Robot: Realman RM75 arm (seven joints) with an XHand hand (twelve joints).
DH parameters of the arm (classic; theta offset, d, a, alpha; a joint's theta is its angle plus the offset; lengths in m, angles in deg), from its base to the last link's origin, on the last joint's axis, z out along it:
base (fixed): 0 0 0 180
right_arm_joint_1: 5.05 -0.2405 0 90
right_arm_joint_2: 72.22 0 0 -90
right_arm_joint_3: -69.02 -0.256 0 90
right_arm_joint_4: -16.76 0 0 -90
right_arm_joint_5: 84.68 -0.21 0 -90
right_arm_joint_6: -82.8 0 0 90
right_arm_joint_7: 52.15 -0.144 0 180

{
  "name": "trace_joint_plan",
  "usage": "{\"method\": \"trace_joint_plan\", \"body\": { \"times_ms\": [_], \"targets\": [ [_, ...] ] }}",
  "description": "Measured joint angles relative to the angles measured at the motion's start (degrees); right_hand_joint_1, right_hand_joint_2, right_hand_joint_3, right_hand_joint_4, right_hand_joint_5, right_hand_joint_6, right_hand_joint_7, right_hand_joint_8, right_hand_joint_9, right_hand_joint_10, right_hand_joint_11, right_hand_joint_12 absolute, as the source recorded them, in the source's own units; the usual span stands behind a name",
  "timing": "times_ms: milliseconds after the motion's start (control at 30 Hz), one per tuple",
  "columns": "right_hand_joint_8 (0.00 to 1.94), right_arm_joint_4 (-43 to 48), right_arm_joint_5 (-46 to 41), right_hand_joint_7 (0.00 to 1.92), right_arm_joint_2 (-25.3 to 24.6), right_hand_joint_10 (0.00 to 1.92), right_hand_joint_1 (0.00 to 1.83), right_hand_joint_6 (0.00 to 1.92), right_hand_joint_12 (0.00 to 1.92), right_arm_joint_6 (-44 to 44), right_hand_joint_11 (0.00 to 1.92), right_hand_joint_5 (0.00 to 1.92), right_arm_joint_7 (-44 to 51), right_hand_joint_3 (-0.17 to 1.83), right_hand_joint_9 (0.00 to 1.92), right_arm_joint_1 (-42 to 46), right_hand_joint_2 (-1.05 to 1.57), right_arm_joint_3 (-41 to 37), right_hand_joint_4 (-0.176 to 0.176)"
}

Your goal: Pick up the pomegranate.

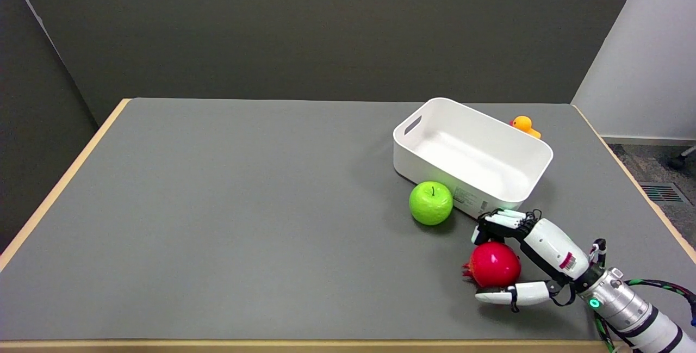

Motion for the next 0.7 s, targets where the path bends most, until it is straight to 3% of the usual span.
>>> {"method": "trace_joint_plan", "body": {
  "times_ms": [367,700],
  "targets": [
    [1.51,2.7,-1.7,0.73,0.4,1.88,1.18,1.5,1.65,-3.2,0.62,0.68,-0.9,0.4,0.88,-0.7,1.08,-2.5,-0.176],
    [1.52,13.8,-3.6,0.72,1.1,1.89,1.18,1.51,1.65,-4.6,0.62,0.68,-1.6,0.41,0.88,3.3,1.08,-8.6,-0.176]
  ]
}}
